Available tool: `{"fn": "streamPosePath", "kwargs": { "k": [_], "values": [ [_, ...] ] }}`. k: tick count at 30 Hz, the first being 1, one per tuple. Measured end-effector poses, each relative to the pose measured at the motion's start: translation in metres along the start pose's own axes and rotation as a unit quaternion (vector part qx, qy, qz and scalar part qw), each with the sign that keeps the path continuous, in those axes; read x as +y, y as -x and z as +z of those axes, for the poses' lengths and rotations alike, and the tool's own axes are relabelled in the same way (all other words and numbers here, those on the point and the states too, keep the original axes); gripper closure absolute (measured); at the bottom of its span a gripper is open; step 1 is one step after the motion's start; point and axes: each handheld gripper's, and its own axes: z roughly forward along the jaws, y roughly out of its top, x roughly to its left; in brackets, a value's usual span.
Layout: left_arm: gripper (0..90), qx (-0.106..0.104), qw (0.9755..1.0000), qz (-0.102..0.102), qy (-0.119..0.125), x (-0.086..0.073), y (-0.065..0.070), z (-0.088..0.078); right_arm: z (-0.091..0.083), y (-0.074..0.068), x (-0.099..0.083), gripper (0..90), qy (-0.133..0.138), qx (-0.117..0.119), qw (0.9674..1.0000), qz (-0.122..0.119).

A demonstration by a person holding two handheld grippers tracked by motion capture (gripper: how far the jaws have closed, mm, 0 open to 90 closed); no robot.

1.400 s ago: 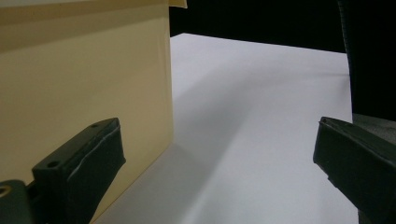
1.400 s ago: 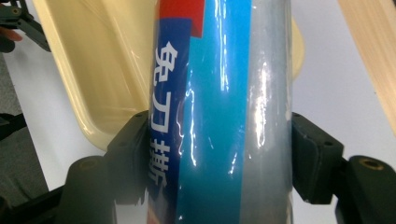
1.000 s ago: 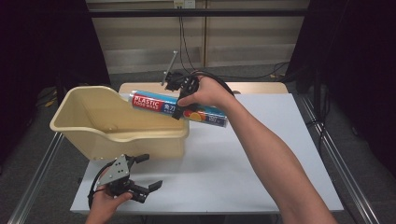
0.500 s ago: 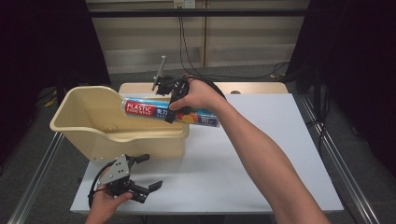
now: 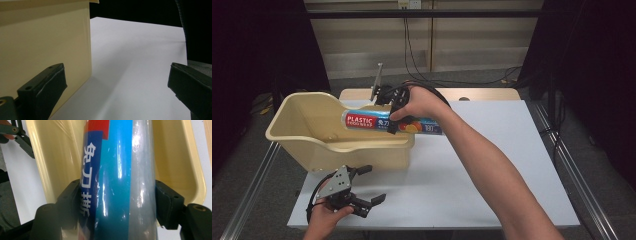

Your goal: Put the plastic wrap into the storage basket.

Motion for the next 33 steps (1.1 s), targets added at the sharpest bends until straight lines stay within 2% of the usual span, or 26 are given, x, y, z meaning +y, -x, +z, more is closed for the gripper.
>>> {"fn": "streamPosePath", "kwargs": {
  "k": [3, 6, 12, 13, 15, 17, 18, 20, 22, 24, 26, 29, 33],
  "values": [
    [1.6, -0.001, 1.0, 0.0, 0.001, 0.0, 0.0, 0.0, 0.0, 0.0, 0.002, 31.8, -0.007, 0.001, 1.0, -0.001],
    [1.6, -0.01, 0.9999, 0.003, -0.001, 0.0, -0.002, -0.001, 0.0, 0.0, 0.003, 31.6, -0.014, 0.002, 0.9999, -0.002],
    [1.6, -0.013, 0.9999, 0.002, 0.003, -0.001, -0.002, 0.0, -0.002, 0.003, 0.004, 31.1, -0.012, 0.003, 0.9999, 0.001],
    [1.6, -0.014, 0.9999, -0.003, 0.003, -0.001, -0.001, 0.0, -0.002, 0.004, 0.004, 30.6, -0.011, 0.004, 0.9999, 0.003],
    [1.6, -0.014, 0.9999, -0.003, 0.003, -0.001, -0.001, 0.0, -0.007, 0.006, 0.004, 31.9, 0.005, 0.013, 0.9998, 0.013],
    [1.6, -0.012, 0.9999, 0.0, -0.001, -0.001, -0.001, 0.0, -0.021, 0.006, 0.006, 37.3, 0.039, 0.016, 0.9988, 0.024],
    [1.7, -0.01, 0.9999, 0.001, -0.002, -0.001, -0.001, 0.0, -0.028, 0.005, 0.008, 37.1, 0.046, 0.014, 0.9986, 0.023],
    [1.6, -0.008, 1.0, -0.002, 0.004, -0.001, 0.0, 0.001, -0.04, 0.002, 0.011, 33.2, 0.058, 0.019, 0.998, 0.016],
    [1.6, -0.007, 1.0, -0.001, 0.003, -0.001, 0.001, 0.001, -0.047, 0.002, 0.009, 30.4, 0.059, 0.017, 0.9979, 0.02],
    [1.6, -0.019, 0.9998, 0.001, -0.002, 0.0, 0.0, 0.0, -0.048, 0.003, 0.005, 27.6, 0.05, 0.014, 0.9986, 0.013],
    [1.6, -0.002, 1.0, 0.001, 0.005, -0.001, 0.002, 0.001, -0.05, 0.004, 0.0, 24.3, 0.047, 0.02, 0.9986, 0.015],
    [1.6, -0.009, 1.0, 0.0, 0.002, 0.0, 0.002, 0.002, -0.052, 0.005, -0.006, 22.6, 0.047, 0.016, 0.9986, 0.02],
    [1.6, -0.007, 1.0, -0.002, 0.002, -0.001, 0.002, 0.003, -0.058, 0.007, -0.015, 20.3, 0.047, 0.015, 0.9985, 0.024]
  ]
}}
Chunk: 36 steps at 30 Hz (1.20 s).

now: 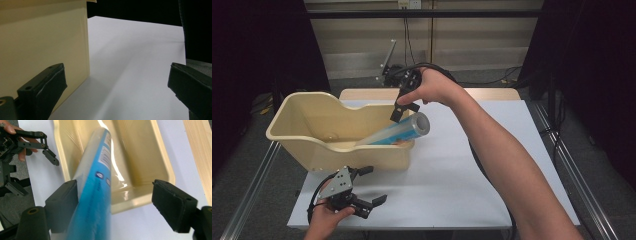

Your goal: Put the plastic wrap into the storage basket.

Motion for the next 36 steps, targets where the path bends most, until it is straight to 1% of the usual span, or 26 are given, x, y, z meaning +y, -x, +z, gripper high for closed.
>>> {"fn": "streamPosePath", "kwargs": {
  "k": [5, 7, 8, 9, 11, 14, 15, 16, 17, 18, 21, 22, 23, 25, 26, 27, 28, 29, 30, 31, 32, 35, 36],
  "values": [
    [1.6, 0.002, 1.0, 0.005, -0.003, 0.0, 0.0, -0.001, -0.009, 0.005, -0.012, 18.2, 0.018, 0.0, 0.9997, 0.015],
    [1.6, 0.002, 1.0, 0.0, 0.0, 0.0, 0.001, -0.002, -0.012, 0.007, -0.017, 17.1, 0.031, 0.0, 0.9993, 0.023],
    [1.6, 0.002, 1.0, 0.001, 0.0, 0.0, 0.0, -0.002, -0.013, 0.008, -0.019, 16.8, 0.034, -0.002, 0.9991, 0.024],
    [1.6, 0.002, 1.0, 0.0, 0.0, 0.0, 0.0, -0.002, -0.015, 0.01, -0.022, 15.9, 0.042, -0.006, 0.9987, 0.028],
    [1.6, 0.001, 1.0, 0.003, -0.003, 0.0, 0.0, -0.001, -0.018, 0.013, -0.026, 15.2, 0.048, -0.009, 0.9983, 0.033],
    [1.6, 0.003, 1.0, 0.003, -0.004, 0.0, 0.001, -0.001, -0.022, 0.017, -0.035, 15.0, 0.063, -0.005, 0.9972, 0.04],
    [1.7, -0.005, 1.0, 0.002, -0.006, -0.001, 0.0, -0.001, -0.023, 0.018, -0.037, 14.9, 0.068, -0.005, 0.9967, 0.044],
    [1.6, -0.004, 1.0, 0.001, -0.005, -0.001, 0.0, 0.0, -0.025, 0.02, -0.041, 14.9, 0.072, -0.005, 0.9961, 0.05],
    [1.6, 0.001, 1.0, 0.003, -0.006, -0.001, 0.001, 0.0, -0.026, 0.022, -0.043, 14.6, 0.073, -0.008, 0.996, 0.049],
    [1.6, 0.002, 1.0, 0.003, -0.006, -0.001, 0.001, 0.0, -0.028, 0.024, -0.046, 14.4, 0.076, -0.013, 0.9955, 0.055],
    [1.7, 0.003, 1.0, 0.004, -0.007, -0.001, 0.001, -0.001, -0.032, 0.029, -0.055, 14.0, 0.079, -0.014, 0.9949, 0.062],
    [1.6, 0.006, 1.0, 0.005, -0.006, -0.001, 0.001, -0.002, -0.033, 0.03, -0.058, 13.6, 0.081, -0.012, 0.9946, 0.064],
    [1.6, 0.007, 1.0, 0.003, -0.002, 0.0, 0.001, -0.001, -0.034, 0.031, -0.061, 13.5, 0.083, -0.014, 0.9943, 0.066],
    [1.7, 0.0, 1.0, 0.0, -0.005, 0.0, 0.001, 0.0, -0.035, 0.033, -0.069, 13.4, 0.085, -0.015, 0.9937, 0.071],
    [1.6, 0.002, 1.0, 0.004, -0.007, 0.0, 0.001, 0.0, -0.036, 0.034, -0.073, 13.4, 0.086, -0.016, 0.9937, 0.069],
    [1.6, 0.003, 0.9999, 0.006, -0.01, 0.0, 0.002, 0.001, -0.036, 0.034, -0.076, 13.2, 0.09, -0.014, 0.9934, 0.069],
    [1.7, 0.0, 0.9999, 0.007, -0.011, 0.0, 0.002, 0.0, -0.036, 0.035, -0.081, 13.1, 0.093, -0.014, 0.9932, 0.068],
    [1.7, -0.001, 0.9999, 0.006, -0.009, -0.001, 0.002, 0.0, -0.037, 0.035, -0.086, 12.9, 0.101, -0.008, 0.9923, 0.071],
    [1.7, 0.003, 1.0, 0.003, -0.008, -0.001, 0.002, 0.0, -0.037, 0.036, -0.09, 12.9, 0.104, -0.009, 0.9921, 0.071],
    [1.7, 0.005, 1.0, 0.003, -0.008, -0.001, 0.002, 0.0, -0.037, 0.037, -0.096, 12.9, 0.107, -0.015, 0.9913, 0.075],
    [1.7, 0.006, 0.9999, 0.003, -0.008, -0.001, 0.002, 0.0, -0.037, 0.038, -0.099, 12.7, 0.108, -0.016, 0.9912, 0.075],
    [1.7, 0.002, 1.0, 0.003, -0.009, -0.001, 0.002, 0.0, -0.034, 0.039, -0.114, 12.1, 0.113, -0.025, 0.99, 0.08],
    [1.7, 0.002, 1.0, 0.002, -0.009, -0.001, 0.002, 0.0, -0.033, 0.039, -0.118, 11.9, 0.114, -0.025, 0.9899, 0.08]
  ]
}}
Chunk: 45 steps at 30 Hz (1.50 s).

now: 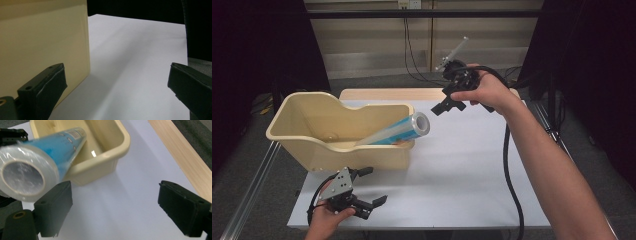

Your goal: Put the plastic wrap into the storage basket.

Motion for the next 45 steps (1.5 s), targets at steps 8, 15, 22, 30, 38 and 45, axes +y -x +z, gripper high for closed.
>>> {"fn": "streamPosePath", "kwargs": {
  "k": [8, 15, 22, 30, 38, 45],
  "values": [
    [1.7, 0.0, 1.0, 0.0, -0.001, 0.0, 0.001, 0.001, 0.003, 0.005, -0.034, 10.6, 0.022, 0.0, 0.9997, 0.013],
    [1.8, -0.002, 1.0, 0.002, -0.004, 0.0, 0.002, 0.003, 0.006, 0.006, -0.06, 10.0, 0.044, -0.003, 0.9987, 0.024],
    [1.7, -0.002, 1.0, 0.002, -0.004, 0.0, 0.002, 0.003, 0.008, 0.009, -0.086, 10.0, 0.05, -0.011, 0.9982, 0.032],
    [1.7, -0.003, 1.0, 0.001, -0.003, 0.0, 0.002, 0.004, 0.012, 0.009, -0.116, 9.8, 0.061, -0.02, 0.997, 0.042],
    [1.8, -0.003, 1.0, 0.003, -0.007, 0.0, 0.002, 0.005, 0.015, 0.008, -0.138, 9.7, 0.074, -0.023, 0.9956, 0.053],
    [1.8, -0.004, 1.0, 0.003, -0.007, 0.0, 0.002, 0.005, 0.016, 0.006, -0.153, 9.7, 0.085, -0.031, 0.9943, 0.058]
  ]
}}
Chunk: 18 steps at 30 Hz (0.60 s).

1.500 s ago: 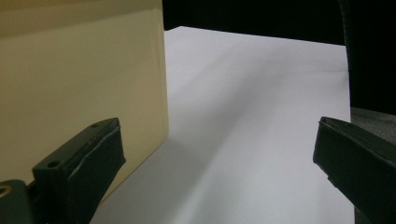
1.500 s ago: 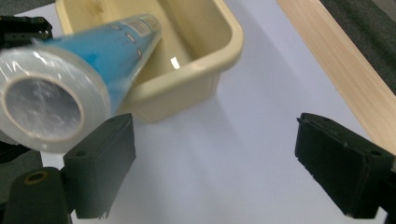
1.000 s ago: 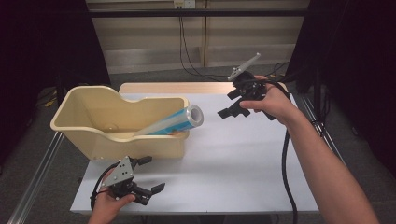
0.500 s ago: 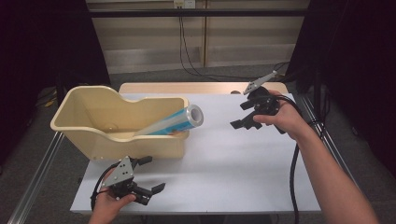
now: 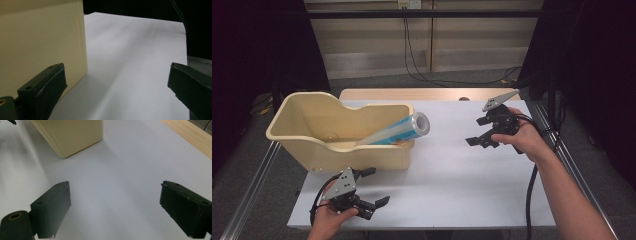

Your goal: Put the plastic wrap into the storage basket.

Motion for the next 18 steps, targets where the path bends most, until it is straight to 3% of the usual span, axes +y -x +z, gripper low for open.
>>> {"fn": "streamPosePath", "kwargs": {
  "k": [18],
  "values": [
    [1.8, 0.0, 1.0, -0.002, 0.002, 0.0, 0.001, 0.001, -0.004, 0.0, -0.04, 9.3, 0.034, -0.016, 0.9992, 0.016]
  ]
}}
